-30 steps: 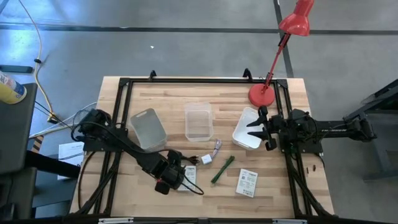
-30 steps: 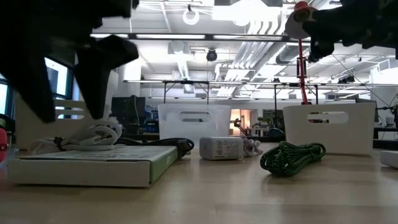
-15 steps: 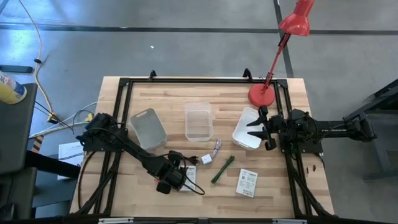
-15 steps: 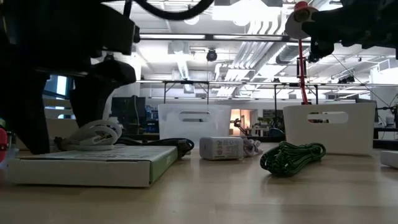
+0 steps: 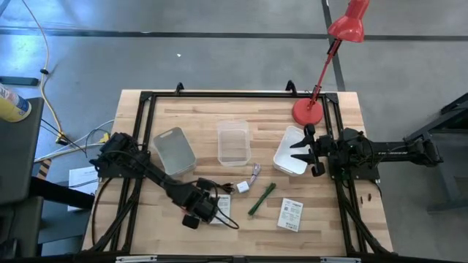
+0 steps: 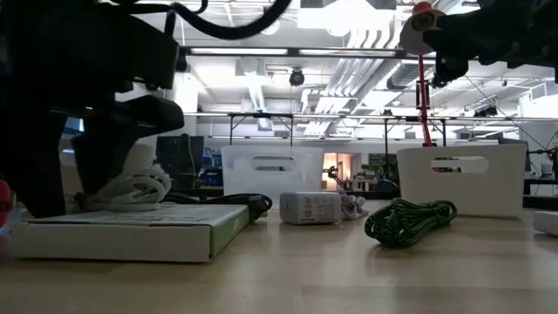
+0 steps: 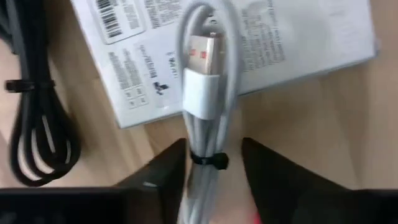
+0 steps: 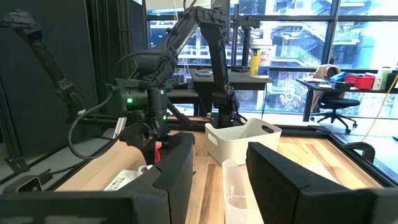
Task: Pick and place items into bin
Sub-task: Put the white charger cable into the gray bin
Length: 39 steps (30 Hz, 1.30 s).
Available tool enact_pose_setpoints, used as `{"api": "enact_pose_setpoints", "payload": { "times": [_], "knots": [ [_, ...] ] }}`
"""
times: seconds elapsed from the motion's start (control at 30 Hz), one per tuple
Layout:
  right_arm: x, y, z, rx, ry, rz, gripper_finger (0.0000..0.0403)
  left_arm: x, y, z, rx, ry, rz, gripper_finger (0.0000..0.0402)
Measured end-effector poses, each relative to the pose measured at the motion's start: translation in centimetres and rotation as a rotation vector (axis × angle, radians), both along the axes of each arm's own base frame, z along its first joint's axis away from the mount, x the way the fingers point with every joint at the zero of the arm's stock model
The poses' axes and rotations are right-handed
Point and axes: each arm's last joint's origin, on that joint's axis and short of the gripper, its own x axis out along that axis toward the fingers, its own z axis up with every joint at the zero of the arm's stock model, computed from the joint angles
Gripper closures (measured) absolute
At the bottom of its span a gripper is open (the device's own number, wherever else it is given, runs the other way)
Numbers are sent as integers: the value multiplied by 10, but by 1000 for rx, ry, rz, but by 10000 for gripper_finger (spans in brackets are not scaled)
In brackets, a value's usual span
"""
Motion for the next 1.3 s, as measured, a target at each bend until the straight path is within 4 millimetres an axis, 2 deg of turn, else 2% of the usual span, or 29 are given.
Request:
{"api": "enact_pose_setpoints", "payload": {
  "times": [0.13, 0.2, 0.27, 0.43, 0.53, 0.7, 0.93, 1.1, 1.23, 1.3],
  "knots": [
    [0, 0, 0, -1, 0, 0, 261, 0, -1, 0, -5, -1, -2, 360],
    [0, 0, 0, -1, 1, 0, 261, 0, -1, 0, -1, -2, -2, 384],
    [0, 0, -1, 0, 8, 0, 261, 0, -1, 0, 1, -2, -2, 382],
    [0, 0, -1, 0, 15, 0, 261, -3, 2, 3, 27, 16, 0, 342],
    [0, 0, -2, 1, 16, 0, 261, -5, 5, 9, 91, 53, 9, 349],
    [0, 0, -3, 4, 27, 0, 261, -8, 9, 30, 192, 64, 32, 390],
    [0, 0, -4, 5, 43, 0, 261, -21, 18, 72, 325, 99, 70, 370],
    [0, 0, -5, 4, 50, 0, 261, -36, 28, 108, 475, 121, 125, 388],
    [0, 0, -6, 5, 58, -4, 261, -50, 40, 127, 565, 121, 132, 392],
    [0, 0, -6, 5, 67, -3, 261, -56, 46, 131, 585, 133, 138, 385]
  ]
}}
